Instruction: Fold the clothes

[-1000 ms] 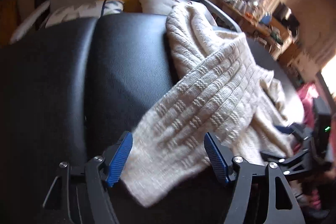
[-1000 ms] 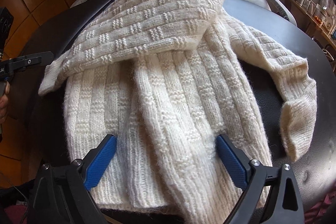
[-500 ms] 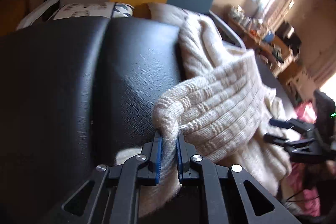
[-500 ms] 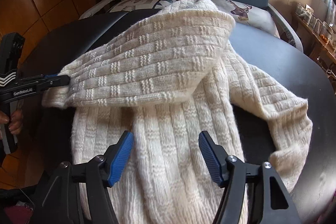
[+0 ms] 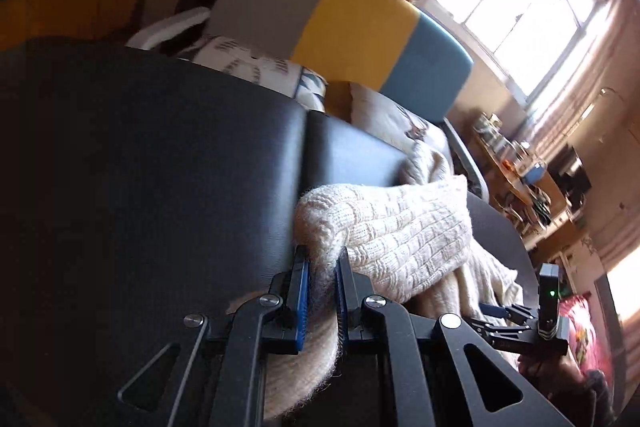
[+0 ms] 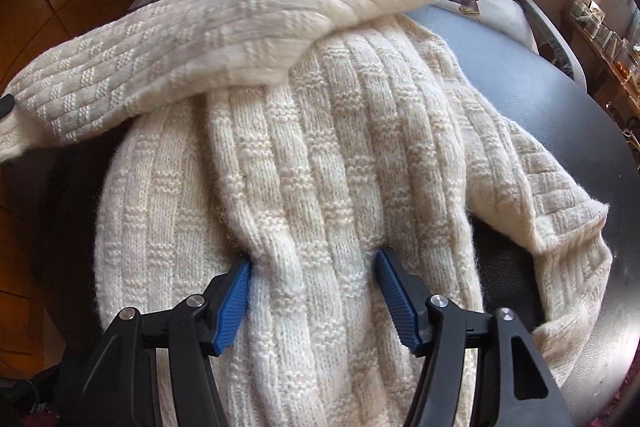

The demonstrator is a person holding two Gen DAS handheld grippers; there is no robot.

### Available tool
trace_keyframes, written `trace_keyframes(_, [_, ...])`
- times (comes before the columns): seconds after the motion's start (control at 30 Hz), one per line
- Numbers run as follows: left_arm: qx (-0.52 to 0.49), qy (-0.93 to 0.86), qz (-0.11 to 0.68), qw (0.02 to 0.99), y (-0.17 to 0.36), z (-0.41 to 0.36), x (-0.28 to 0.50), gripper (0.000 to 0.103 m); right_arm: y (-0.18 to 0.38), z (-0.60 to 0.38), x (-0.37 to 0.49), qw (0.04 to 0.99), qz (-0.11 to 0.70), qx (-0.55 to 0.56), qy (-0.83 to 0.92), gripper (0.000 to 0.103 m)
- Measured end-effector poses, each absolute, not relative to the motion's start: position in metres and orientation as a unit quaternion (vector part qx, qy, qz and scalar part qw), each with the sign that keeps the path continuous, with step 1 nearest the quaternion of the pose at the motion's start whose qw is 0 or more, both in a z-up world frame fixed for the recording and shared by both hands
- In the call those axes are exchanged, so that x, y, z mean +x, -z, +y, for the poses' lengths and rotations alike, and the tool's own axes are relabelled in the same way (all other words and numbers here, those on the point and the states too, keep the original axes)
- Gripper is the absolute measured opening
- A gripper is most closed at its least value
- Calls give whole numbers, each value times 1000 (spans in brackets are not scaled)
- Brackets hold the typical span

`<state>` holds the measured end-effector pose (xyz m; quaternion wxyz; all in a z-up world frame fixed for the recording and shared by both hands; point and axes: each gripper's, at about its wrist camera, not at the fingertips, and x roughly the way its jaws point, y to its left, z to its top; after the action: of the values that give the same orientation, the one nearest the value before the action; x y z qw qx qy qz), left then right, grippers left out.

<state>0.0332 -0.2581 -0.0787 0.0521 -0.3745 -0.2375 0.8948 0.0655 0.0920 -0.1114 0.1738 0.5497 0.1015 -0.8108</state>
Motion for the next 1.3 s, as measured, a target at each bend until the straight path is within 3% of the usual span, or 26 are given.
trace_keyframes(0.4, [-425,-878,-210,-58,112,-328,34,12,101,79,114,156,111,559,807,65])
trace_keyframes(0.5, [-442,-865,-226,-66,119,-341,31,22,98,77,128,154,109,558,808,65])
trace_keyframes(0.57, [-446,-858,-242,-71,120,-353,36,43,96,76,139,153,106,555,811,65])
trace_keyframes(0.73, [-456,-844,-265,-101,128,-388,78,54,91,73,165,153,102,552,813,66])
trace_keyframes(0.87, [-463,-831,-280,-128,136,-416,118,55,87,71,189,151,97,544,820,67])
trace_keyframes(1.13, [-463,-833,-285,-100,162,-390,112,55,78,65,238,148,96,534,827,69])
trace_keyframes(1.17, [-459,-839,-273,-105,161,-384,109,52,85,68,231,149,96,533,827,69])
trace_keyframes(1.2, [-455,-844,-266,-102,162,-380,105,42,97,73,214,151,96,533,827,69])
trace_keyframes(1.23, [-455,-846,-259,-103,163,-378,101,6,100,70,211,152,96,533,827,69])
trace_keyframes(1.3, [-446,-853,-250,-107,161,-375,99,7,98,70,200,154,97,533,826,69])
